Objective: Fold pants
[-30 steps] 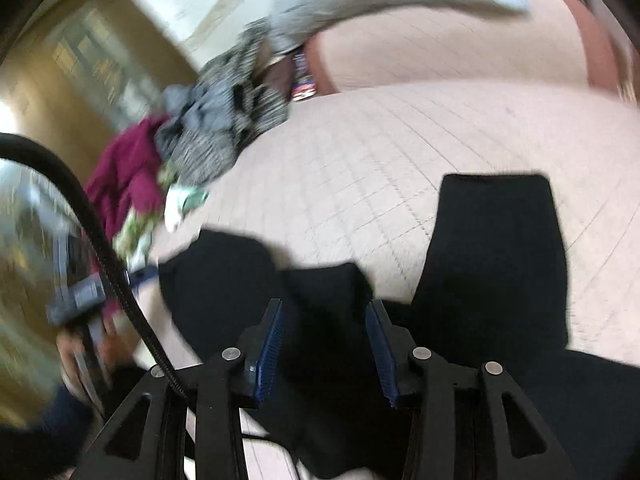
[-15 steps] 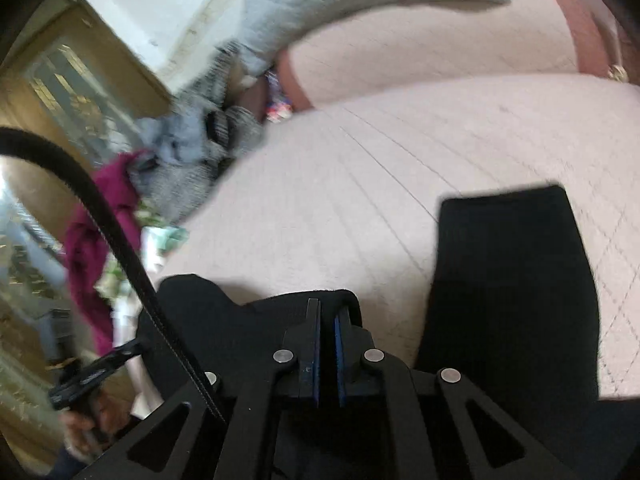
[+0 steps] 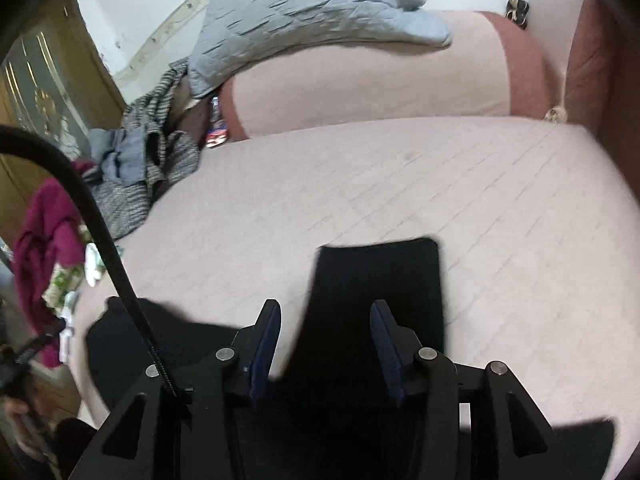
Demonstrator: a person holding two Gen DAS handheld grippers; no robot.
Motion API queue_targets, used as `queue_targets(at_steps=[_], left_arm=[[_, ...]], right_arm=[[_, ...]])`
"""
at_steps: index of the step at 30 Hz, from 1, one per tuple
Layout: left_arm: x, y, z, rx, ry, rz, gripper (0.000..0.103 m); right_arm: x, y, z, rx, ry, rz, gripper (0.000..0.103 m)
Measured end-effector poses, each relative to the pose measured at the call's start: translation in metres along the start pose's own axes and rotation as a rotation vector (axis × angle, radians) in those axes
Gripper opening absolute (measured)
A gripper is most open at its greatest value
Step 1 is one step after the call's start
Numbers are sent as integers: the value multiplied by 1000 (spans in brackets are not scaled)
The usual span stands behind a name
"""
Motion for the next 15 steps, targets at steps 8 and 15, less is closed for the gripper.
queue_targets(at_steps=[8,15], left_arm=[[45,-72,-22,72,120,-92,23],[78,-107,-53,124,213,-101,23]], right_arm=[[67,12,-2,-31,147,-28,45],[93,6,6,-122,118,-114,14]])
Point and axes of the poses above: each gripper's, at about its wrist camera, not at the fingertips, and x roughly the way its jaws point, y to its left, z to its top, the point moved 8 cm from there along x, roughly the way its jaws point, and after that the axes turned 2 degrees about -y, right-handed, at the moved point
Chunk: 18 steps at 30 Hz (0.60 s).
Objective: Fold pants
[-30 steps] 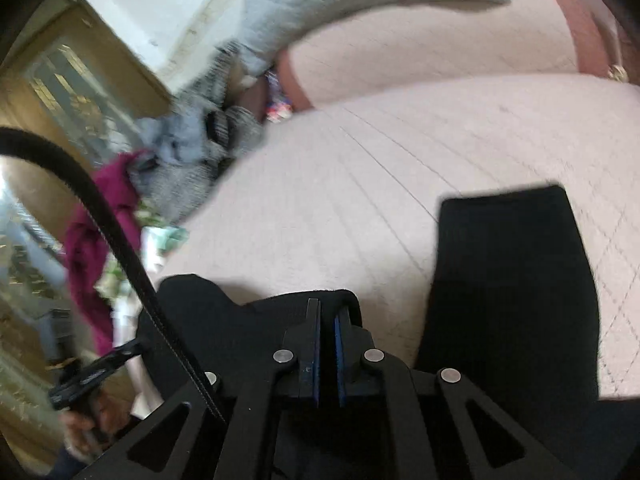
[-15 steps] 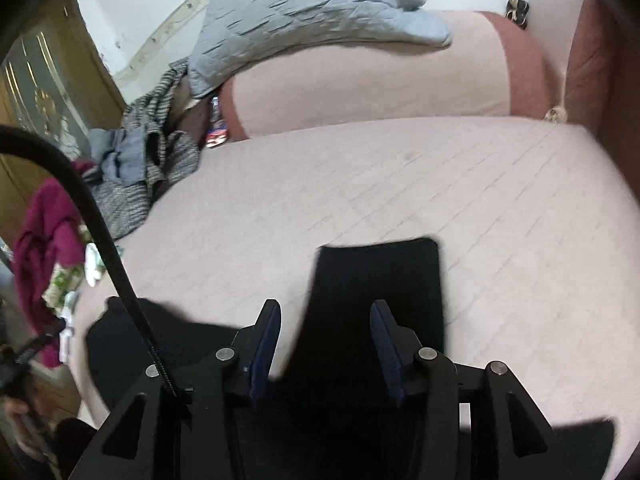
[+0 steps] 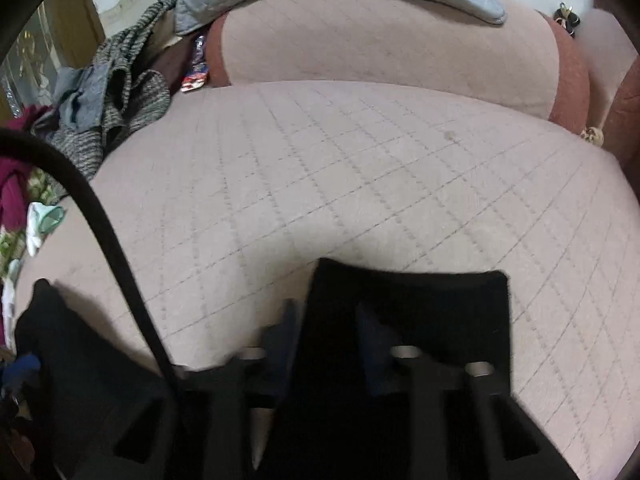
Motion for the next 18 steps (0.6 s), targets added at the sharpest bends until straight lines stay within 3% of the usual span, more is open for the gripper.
queue_targets(at_steps=[1,4,10,15,18], left_arm=[[2,0,-2,4,3,11,23],[2,-2,-2,9,-3,18,24],[-5,-3,1,-20,-8,-2,23],[-7,-23,-2,9,-10,-33,24],[-4,-37,-5,31,0,-45,23]], right_arm=[[-2,-3,1,22,1,26,5],[-20,-14,2,94,-13,99,5],[-123,-46,-13,165,-166,177,4],[-222,-97,-63,252,-278,148,4],[-253,-137,-109,314,-263,76,4]])
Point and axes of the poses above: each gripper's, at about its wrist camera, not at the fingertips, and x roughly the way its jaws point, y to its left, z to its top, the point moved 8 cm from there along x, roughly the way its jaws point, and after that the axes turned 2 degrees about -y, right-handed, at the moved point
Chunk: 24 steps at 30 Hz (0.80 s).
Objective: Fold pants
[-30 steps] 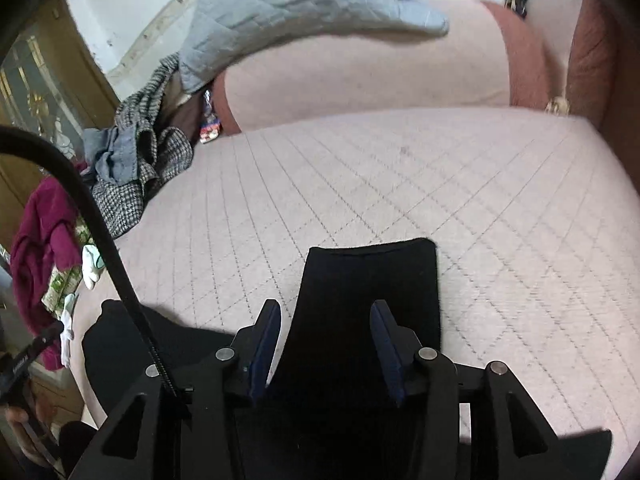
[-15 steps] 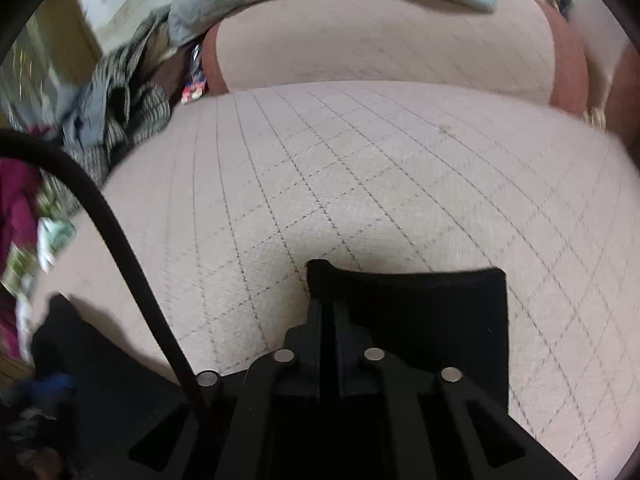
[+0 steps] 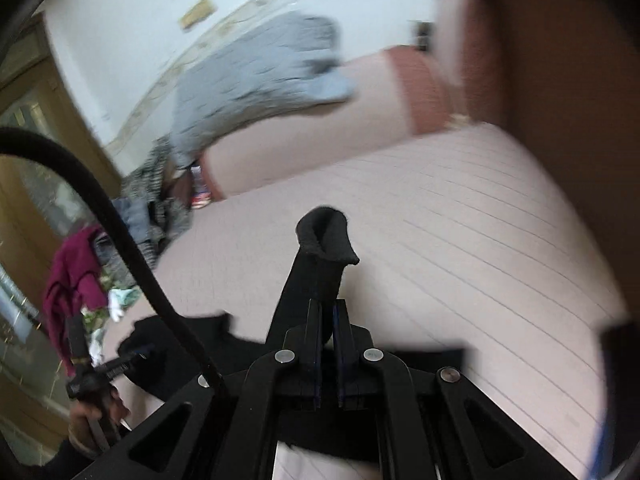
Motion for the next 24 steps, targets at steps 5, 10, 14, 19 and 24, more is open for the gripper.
queue_targets(at_steps=[5,10,14,19,24], left_arm=[[4,-27,2,49,0,-32,23],[11,-62,6,176,12,-66,23],[26,-84,7,268,40,-66,24],[47,-92,6,305,61,-13,24],[44,-75,17,218,34,-3,24]], right_arm=[[-13,-69,-60,65,154,-171,4],[-23,-80,-52,128,96,-142,28],[6,-48,-28,42,89,-74,49],[63,11,-27,-140,193,-16,49],[100,76,-35,-215,236,152,49]])
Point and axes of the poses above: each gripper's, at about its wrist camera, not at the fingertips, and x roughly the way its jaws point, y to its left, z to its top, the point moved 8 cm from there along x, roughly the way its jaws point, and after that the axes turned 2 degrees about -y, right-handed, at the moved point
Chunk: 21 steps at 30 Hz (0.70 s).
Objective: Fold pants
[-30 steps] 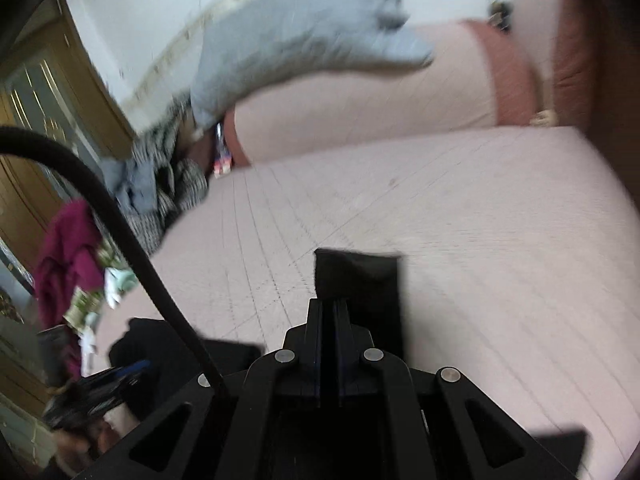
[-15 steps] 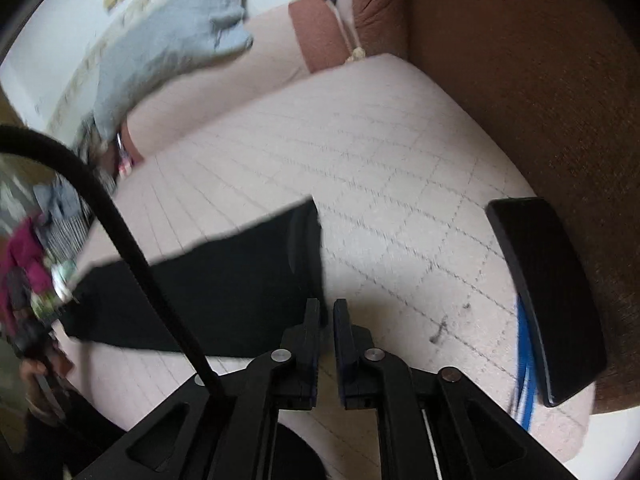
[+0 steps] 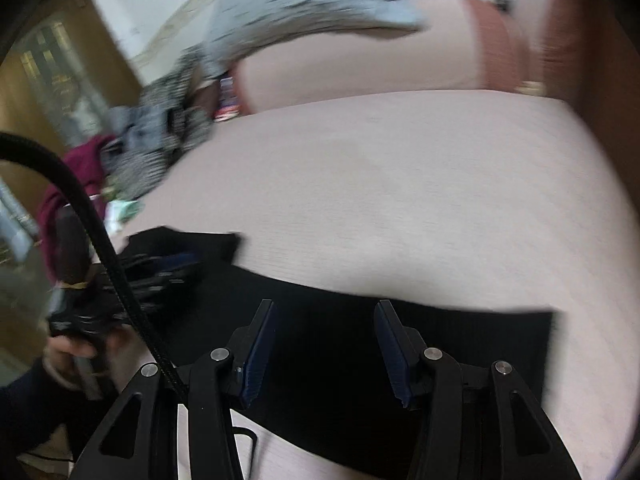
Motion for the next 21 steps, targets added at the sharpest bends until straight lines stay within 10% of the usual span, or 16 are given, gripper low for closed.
queue_targets(at_steps=[9,11,21], left_arm=[[-56,115,-8,-185,-70,136,24],[-60,139,-16,-224,-60,160,24],[-58,157,-35,-253,-74,181,24]], right_arm=[[116,70,25,93,136,243,47],[129,78,25,112,135,268,14],[132,65,31,126,70,141,6]])
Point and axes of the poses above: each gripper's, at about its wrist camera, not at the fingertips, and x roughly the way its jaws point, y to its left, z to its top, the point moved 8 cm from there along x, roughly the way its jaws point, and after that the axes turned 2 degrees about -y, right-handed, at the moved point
